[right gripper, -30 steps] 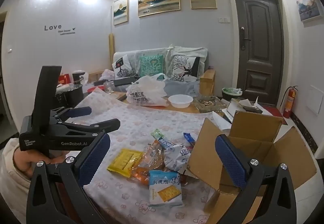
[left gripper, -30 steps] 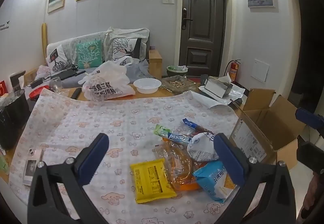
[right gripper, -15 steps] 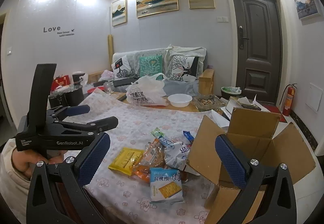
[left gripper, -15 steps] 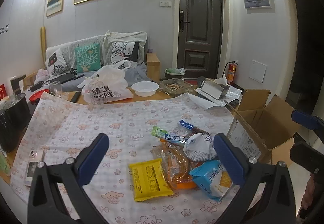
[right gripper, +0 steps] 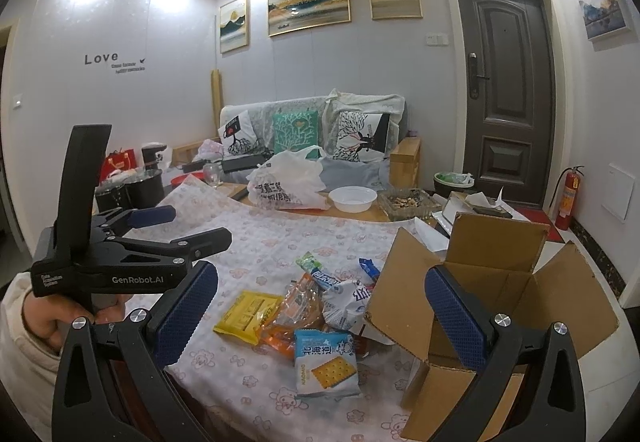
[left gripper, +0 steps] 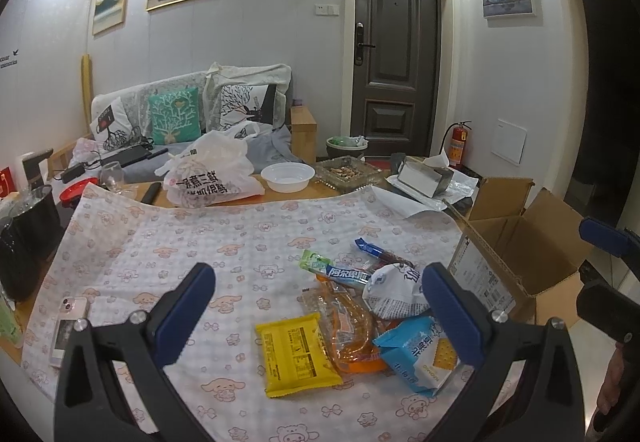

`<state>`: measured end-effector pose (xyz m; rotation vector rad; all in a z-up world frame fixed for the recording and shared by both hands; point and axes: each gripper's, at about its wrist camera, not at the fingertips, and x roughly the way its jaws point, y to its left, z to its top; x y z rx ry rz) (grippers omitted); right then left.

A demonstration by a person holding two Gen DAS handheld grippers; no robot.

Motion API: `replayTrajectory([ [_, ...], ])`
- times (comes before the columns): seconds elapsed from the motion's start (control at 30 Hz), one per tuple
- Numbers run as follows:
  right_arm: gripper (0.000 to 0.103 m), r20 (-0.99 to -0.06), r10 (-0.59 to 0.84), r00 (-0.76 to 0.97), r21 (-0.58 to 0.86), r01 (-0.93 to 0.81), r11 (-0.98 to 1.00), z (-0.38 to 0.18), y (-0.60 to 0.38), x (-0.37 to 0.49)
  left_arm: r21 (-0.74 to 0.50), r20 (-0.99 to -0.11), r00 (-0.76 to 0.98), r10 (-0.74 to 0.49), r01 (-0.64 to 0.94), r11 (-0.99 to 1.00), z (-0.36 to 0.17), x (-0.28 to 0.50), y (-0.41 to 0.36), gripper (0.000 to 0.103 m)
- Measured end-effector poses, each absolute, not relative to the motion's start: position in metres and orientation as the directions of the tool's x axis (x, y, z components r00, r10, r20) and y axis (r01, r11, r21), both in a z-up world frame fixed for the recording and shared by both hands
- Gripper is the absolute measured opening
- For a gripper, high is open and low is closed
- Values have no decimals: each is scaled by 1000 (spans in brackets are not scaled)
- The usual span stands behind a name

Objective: Organize snacks

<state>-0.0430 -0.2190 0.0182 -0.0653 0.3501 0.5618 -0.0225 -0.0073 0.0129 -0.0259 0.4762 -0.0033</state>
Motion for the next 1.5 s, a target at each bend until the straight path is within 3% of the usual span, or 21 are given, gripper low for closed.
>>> replayTrajectory([
  [0.87, 103, -344, 486, 803, 33, -507, 861, 21, -216, -45, -26, -455, 890, -11, -1, 1000, 14, -26, -7, 102],
  [1.13, 103, -244, 431, 868, -7, -447, 895, 26, -210, -53, -37, -464, 886, -23, 6, 999, 10, -19, 3, 102],
  [1.33, 103, -321, 498, 806, -34, -535, 844, 7, -187, -50, -43, -470, 881, -47, 30, 999, -1, -9, 17, 102],
  [1.5, 103, -414, 458, 786, -87, -535, 840, -25, -167, -48, -52, -499, 864, -68, 49, 997, -17, -1, 32, 102],
])
